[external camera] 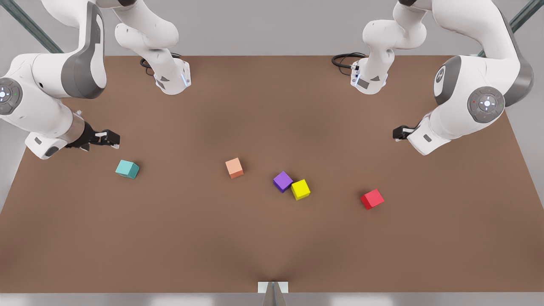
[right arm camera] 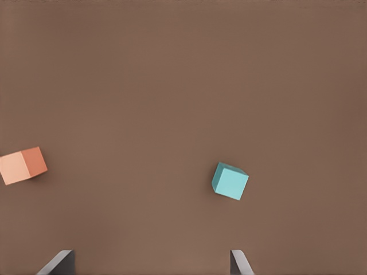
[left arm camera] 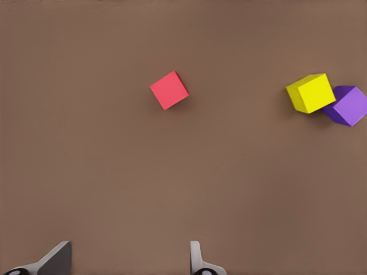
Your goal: Pick up red wooden cube and pass to hand red wooden cube and place in blue wooden cube
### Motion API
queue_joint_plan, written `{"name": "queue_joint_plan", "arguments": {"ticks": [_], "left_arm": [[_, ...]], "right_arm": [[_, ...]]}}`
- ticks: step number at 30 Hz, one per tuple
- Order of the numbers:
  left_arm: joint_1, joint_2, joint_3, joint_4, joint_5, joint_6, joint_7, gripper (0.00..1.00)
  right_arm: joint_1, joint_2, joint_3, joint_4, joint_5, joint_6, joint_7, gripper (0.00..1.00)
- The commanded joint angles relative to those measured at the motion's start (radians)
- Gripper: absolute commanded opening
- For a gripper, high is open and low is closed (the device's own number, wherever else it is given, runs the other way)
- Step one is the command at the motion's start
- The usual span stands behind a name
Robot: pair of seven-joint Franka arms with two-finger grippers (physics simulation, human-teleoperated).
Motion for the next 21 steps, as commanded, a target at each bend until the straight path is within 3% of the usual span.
{"name": "queue_joint_plan", "arguments": {"ticks": [1,3,5,8,10,14,21], "left_arm": [[0.000,-0.001,0.000,0.000,-0.001,0.013,0.056,1.00],[0.000,0.004,0.000,0.000,-0.001,0.013,0.053,1.00],[-0.004,0.142,0.000,0.010,0.008,0.051,0.037,1.00],[-0.024,0.360,-0.002,0.048,0.008,0.289,-0.286,1.00],[-0.034,0.429,0.000,0.043,0.004,0.450,-0.509,1.00],[-0.027,0.436,0.043,-0.072,-0.145,0.733,-0.740,1.00],[-0.024,0.438,0.070,-0.150,-0.145,0.733,-0.782,1.00]], "right_arm": [[0.000,-0.001,0.000,0.000,0.002,0.019,-0.021,1.00],[0.000,0.002,0.000,0.007,0.002,0.025,-0.022,1.00],[-0.001,0.005,0.000,0.007,0.003,0.025,-0.022,1.00],[-0.003,0.009,0.000,-0.001,0.005,0.034,-0.025,1.00],[-0.003,0.011,0.000,-0.004,0.011,0.040,-0.025,1.00],[-0.003,0.011,0.000,-0.013,0.025,0.039,-0.031,1.00],[-0.001,0.016,0.000,-0.016,0.023,0.040,-0.031,1.00]]}}
